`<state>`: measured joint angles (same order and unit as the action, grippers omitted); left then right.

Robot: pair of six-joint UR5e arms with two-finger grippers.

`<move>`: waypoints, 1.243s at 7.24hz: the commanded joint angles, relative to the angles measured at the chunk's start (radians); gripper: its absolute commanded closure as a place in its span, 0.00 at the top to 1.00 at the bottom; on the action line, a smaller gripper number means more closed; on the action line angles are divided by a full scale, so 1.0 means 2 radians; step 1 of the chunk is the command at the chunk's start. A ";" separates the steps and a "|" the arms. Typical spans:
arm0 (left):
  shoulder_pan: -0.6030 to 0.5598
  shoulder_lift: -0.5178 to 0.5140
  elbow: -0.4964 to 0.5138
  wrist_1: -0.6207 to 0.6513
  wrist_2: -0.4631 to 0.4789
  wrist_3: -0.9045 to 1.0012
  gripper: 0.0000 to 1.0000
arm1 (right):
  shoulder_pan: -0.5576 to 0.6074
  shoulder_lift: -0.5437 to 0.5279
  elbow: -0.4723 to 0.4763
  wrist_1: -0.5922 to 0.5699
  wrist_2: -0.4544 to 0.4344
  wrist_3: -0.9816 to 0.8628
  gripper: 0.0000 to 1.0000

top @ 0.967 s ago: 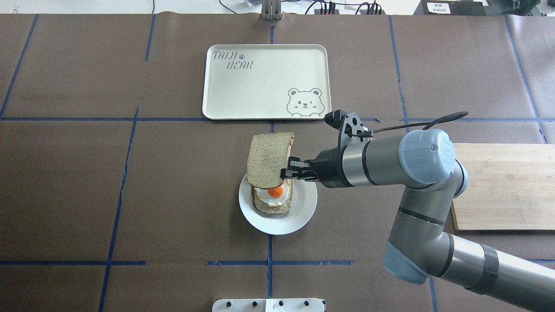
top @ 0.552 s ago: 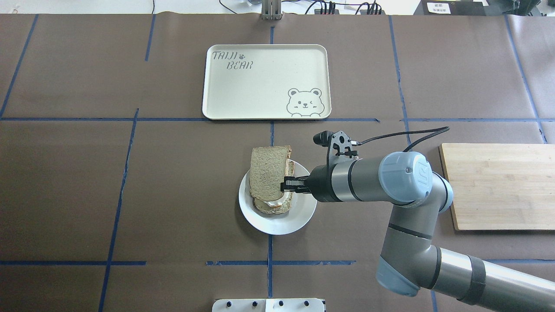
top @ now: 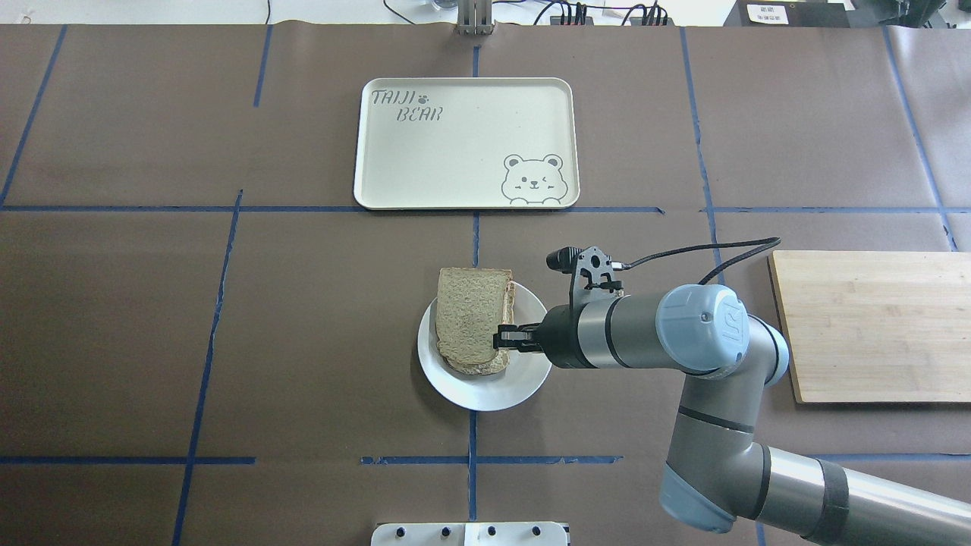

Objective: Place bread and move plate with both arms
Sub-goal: 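Open the right gripper and withdraw the right arm away from the plate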

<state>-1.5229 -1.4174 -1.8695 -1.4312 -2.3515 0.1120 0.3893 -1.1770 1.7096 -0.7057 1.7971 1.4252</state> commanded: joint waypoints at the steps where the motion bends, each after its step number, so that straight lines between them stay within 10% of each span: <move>1: 0.001 0.000 0.000 0.000 0.000 0.000 1.00 | -0.002 -0.001 -0.003 0.000 0.000 -0.001 0.00; 3: 0.001 0.000 0.001 0.000 0.000 0.000 1.00 | -0.002 -0.001 -0.010 0.002 0.000 -0.001 0.13; 4: 0.001 0.000 0.001 0.000 0.000 0.000 1.00 | -0.003 -0.001 -0.010 0.002 -0.002 -0.005 0.93; 7: 0.001 0.000 0.001 0.000 0.000 0.000 1.00 | 0.039 -0.001 -0.007 -0.026 0.025 -0.008 1.00; 9: 0.001 -0.002 -0.006 -0.004 0.001 0.000 1.00 | 0.135 0.000 -0.003 -0.141 0.143 -0.078 1.00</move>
<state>-1.5217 -1.4184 -1.8727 -1.4331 -2.3519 0.1118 0.5549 -1.1750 1.6986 -0.8635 1.9645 1.3635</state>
